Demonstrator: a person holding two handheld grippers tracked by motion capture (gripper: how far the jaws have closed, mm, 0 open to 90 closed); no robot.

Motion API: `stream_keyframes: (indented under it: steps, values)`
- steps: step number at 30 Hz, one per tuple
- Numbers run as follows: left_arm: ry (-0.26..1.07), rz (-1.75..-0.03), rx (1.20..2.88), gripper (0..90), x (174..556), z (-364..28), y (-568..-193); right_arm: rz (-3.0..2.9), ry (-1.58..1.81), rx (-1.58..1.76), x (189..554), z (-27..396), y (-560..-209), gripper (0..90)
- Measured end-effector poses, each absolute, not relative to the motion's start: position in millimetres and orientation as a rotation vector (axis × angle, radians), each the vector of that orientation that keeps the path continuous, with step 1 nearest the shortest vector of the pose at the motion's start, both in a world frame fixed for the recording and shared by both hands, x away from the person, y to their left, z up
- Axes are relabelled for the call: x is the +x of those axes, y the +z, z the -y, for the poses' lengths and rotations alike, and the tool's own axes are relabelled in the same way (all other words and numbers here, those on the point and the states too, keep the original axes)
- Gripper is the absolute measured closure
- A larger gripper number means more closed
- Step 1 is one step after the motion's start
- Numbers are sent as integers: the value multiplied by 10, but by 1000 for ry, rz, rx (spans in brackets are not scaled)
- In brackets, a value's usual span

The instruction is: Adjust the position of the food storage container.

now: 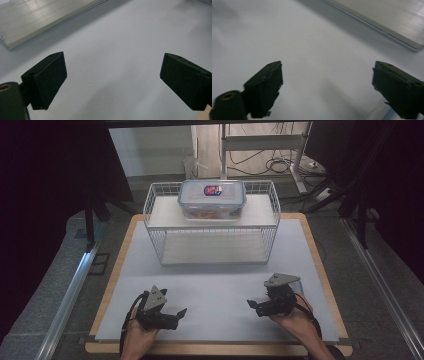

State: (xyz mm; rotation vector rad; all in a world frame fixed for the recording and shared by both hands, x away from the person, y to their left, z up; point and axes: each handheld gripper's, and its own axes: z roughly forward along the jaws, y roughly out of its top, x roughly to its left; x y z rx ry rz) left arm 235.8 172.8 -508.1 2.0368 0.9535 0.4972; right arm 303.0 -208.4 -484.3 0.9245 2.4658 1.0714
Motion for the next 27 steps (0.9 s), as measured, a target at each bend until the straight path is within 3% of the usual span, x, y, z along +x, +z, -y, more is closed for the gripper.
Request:
stream_keyframes:
  steps: [9, 12, 23, 27]
  values:
    - [498, -957, 2049, 67, 2366, -1734, -5099, -2422, 1076, 1005, 3096, 2405, -4684, 622]
    - [498, -960, 2048, 66, 2367, -1738, -5102, -2410, 1072, 1029, 3117, 2534, -4643, 740]
    - [495, -968, 2049, 66, 2375, -1759, -5108, -2273, 1032, 1186, 3101, 3074, -4601, 892]
    - [499, -966, 2054, 66, 2374, -1749, -5109, -2243, 998, 1244, 3056, 3257, -4634, 897]
